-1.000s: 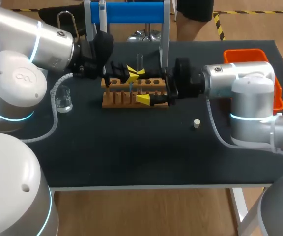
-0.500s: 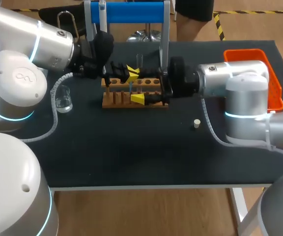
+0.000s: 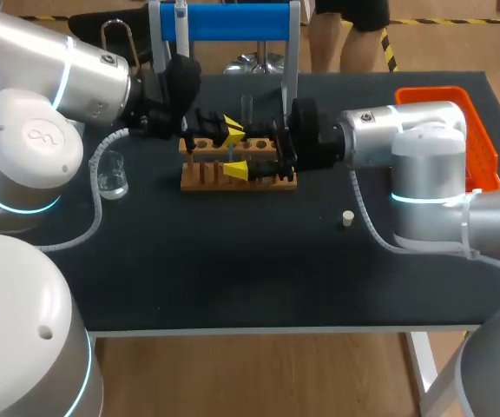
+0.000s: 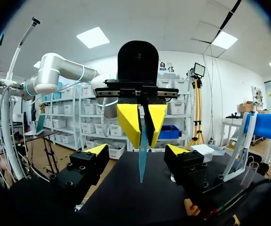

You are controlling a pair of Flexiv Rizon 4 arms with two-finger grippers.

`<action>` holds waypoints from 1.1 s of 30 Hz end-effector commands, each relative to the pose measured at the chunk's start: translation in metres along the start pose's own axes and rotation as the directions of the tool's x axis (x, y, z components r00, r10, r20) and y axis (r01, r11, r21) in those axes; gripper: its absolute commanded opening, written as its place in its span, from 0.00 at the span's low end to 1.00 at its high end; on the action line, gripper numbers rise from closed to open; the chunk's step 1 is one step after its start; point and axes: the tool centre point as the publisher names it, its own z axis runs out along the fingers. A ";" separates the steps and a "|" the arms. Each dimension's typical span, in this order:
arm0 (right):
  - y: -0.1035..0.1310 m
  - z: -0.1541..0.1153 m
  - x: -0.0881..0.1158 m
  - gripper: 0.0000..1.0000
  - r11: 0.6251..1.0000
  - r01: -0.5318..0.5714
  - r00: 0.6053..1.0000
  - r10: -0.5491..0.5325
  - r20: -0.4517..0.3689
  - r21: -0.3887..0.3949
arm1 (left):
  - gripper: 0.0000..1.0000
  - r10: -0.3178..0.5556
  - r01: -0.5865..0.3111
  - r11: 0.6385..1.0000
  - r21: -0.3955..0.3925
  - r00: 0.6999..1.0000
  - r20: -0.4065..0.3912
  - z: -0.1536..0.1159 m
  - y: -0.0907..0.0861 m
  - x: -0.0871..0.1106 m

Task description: Invert the test tube, pick up the pipette, mount the tip to pipette, aspirate from beaker and dispense into the tube, eject the tip, return the pipette, and cap with the stopper.

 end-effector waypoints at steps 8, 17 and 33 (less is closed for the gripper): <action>0.001 0.002 -0.003 0.55 1.000 0.001 1.000 -0.001 -0.023 0.002 | 0.00 -0.001 0.001 1.000 -0.004 1.000 -0.003 0.000 -0.001 0.000; 0.002 0.002 -0.003 0.44 1.000 0.000 1.000 0.000 -0.029 -0.001 | 0.00 -0.001 0.001 1.000 -0.004 1.000 -0.003 0.000 -0.001 0.000; 0.002 0.002 -0.001 0.00 1.000 -0.001 1.000 0.001 -0.028 -0.008 | 0.00 -0.001 0.001 1.000 -0.004 1.000 -0.003 0.000 -0.001 0.000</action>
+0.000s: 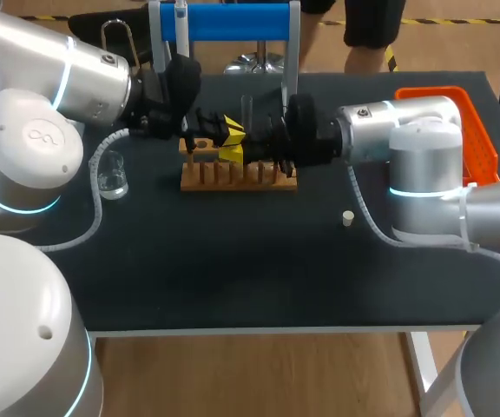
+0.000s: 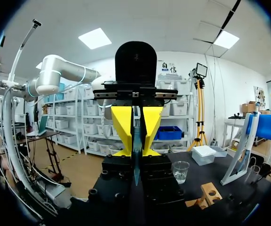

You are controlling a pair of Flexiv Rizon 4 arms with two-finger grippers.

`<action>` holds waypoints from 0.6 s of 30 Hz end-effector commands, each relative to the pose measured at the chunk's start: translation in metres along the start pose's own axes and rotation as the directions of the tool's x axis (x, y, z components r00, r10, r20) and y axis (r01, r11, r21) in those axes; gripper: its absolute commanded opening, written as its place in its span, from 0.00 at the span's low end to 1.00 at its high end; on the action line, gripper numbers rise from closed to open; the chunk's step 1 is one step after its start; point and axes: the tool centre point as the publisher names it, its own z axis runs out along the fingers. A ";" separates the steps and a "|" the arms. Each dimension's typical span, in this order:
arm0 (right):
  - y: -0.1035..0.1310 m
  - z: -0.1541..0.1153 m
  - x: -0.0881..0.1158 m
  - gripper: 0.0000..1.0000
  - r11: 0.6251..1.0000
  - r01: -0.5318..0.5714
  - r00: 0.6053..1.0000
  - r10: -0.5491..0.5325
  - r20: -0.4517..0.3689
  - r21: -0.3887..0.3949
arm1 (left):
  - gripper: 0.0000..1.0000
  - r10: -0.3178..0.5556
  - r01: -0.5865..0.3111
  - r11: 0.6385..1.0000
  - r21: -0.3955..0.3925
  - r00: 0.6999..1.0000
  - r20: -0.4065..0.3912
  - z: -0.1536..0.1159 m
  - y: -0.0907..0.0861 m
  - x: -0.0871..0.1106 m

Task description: Invert the test tube, pick up the pipette, mount the tip to pipette, aspirate from beaker and dispense into the tube, eject the tip, return the pipette, and cap with the stopper.

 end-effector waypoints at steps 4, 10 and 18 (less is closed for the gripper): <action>0.000 -0.001 0.002 0.00 1.000 0.002 1.000 -0.002 0.000 -0.002 | 0.62 -0.001 0.001 1.000 -0.004 1.000 -0.001 -0.001 -0.001 -0.001; 0.000 -0.007 0.005 0.00 1.000 0.004 1.000 -0.004 0.003 -0.001 | 1.00 -0.001 0.001 1.000 -0.004 1.000 -0.001 -0.001 -0.001 -0.001; -0.004 -0.038 0.012 0.00 1.000 0.020 1.000 -0.020 0.008 0.014 | 1.00 -0.001 0.001 1.000 -0.004 1.000 -0.001 -0.001 -0.001 -0.001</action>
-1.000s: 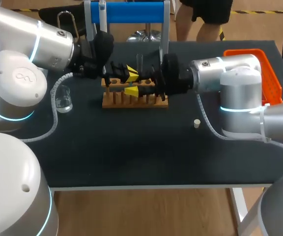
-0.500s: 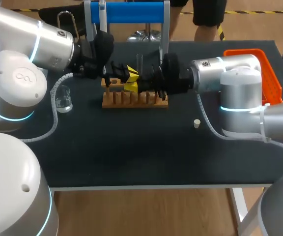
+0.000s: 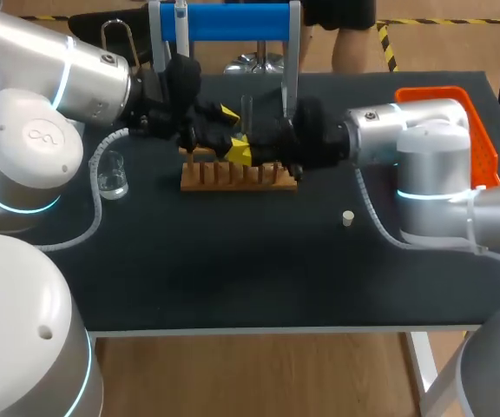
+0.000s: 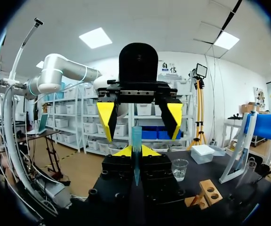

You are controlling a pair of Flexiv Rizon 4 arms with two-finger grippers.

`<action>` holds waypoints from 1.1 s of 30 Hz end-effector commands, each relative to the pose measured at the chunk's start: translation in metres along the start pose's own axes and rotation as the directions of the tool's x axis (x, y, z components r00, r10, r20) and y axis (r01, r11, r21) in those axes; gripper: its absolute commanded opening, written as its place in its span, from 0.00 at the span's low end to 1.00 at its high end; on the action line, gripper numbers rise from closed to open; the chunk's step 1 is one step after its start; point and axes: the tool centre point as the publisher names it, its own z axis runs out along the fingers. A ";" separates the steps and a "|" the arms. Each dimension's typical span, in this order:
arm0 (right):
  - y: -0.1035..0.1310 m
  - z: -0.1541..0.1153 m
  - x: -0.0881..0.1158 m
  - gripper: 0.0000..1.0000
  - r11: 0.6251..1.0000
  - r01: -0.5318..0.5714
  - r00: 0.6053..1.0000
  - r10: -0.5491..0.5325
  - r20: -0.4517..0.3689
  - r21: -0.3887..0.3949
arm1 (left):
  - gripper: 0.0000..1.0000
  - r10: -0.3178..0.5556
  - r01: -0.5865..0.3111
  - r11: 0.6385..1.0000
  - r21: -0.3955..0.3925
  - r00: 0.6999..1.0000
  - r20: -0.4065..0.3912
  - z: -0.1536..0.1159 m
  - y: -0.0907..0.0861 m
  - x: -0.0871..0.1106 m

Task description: Invert the test tube, pick up the pipette, mount the tip to pipette, aspirate from beaker and dispense into the tube, eject the tip, return the pipette, and cap with the stopper.

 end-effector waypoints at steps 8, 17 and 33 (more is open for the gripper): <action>-0.001 -0.082 0.018 0.00 1.000 0.015 1.000 -0.016 0.024 0.022 | 1.00 -0.001 0.001 1.000 -0.004 1.000 -0.003 0.000 -0.001 0.000; 0.001 -0.151 0.026 0.00 0.999 0.025 0.998 -0.026 0.065 0.021 | 1.00 -0.001 0.001 1.000 -0.004 1.000 -0.003 0.000 -0.001 0.000; -0.007 -0.222 0.046 0.00 0.998 0.015 0.995 -0.022 0.100 0.064 | 1.00 -0.001 0.001 1.000 -0.004 1.000 -0.003 0.000 -0.001 0.000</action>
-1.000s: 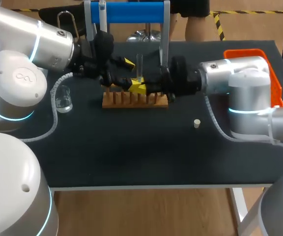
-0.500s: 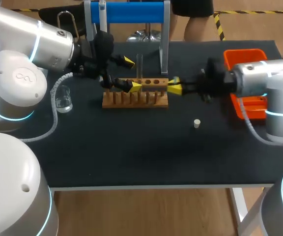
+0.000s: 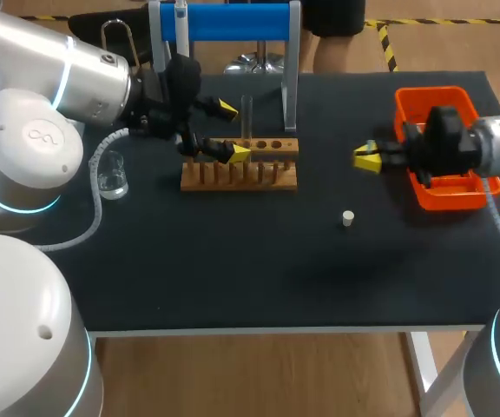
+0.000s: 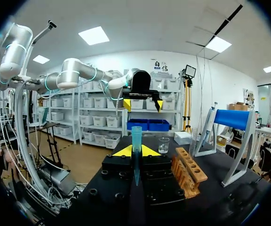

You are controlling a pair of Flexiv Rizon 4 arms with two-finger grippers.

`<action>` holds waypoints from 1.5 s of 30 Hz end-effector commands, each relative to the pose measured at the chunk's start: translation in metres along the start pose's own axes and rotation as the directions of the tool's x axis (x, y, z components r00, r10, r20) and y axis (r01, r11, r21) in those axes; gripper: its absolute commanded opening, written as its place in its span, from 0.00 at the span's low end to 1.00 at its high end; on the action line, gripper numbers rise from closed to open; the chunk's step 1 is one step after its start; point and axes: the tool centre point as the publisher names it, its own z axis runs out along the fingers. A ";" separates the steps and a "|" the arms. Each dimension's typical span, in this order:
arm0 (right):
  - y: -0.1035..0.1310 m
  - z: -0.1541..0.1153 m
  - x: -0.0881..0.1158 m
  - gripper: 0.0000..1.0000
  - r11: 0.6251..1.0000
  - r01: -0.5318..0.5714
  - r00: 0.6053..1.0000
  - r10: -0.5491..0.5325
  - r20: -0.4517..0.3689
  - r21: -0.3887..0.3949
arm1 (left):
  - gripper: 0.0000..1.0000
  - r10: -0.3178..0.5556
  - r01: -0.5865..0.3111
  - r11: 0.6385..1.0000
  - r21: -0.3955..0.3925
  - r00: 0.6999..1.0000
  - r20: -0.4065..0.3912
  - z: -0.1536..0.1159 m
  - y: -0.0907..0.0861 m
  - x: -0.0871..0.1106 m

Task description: Invert the test tube, pick up the pipette, mount the tip to pipette, aspirate from beaker and dispense into the tube, eject the tip, return the pipette, and cap with the stopper.

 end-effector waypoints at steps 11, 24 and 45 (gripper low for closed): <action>-0.004 -0.027 0.017 0.00 1.000 -0.019 0.999 0.019 0.030 -0.006 | 1.00 -0.001 0.001 1.000 -0.004 1.000 -0.003 0.000 -0.001 0.000; -0.005 -0.026 0.018 0.00 1.000 -0.014 0.999 0.013 0.032 0.002 | 1.00 -0.001 0.001 1.000 -0.004 1.000 -0.003 0.000 -0.001 0.000; -0.005 -0.026 0.018 0.00 1.000 -0.014 0.999 0.013 0.032 0.002 | 1.00 -0.136 0.112 0.987 0.114 0.964 0.230 -0.027 0.041 -0.053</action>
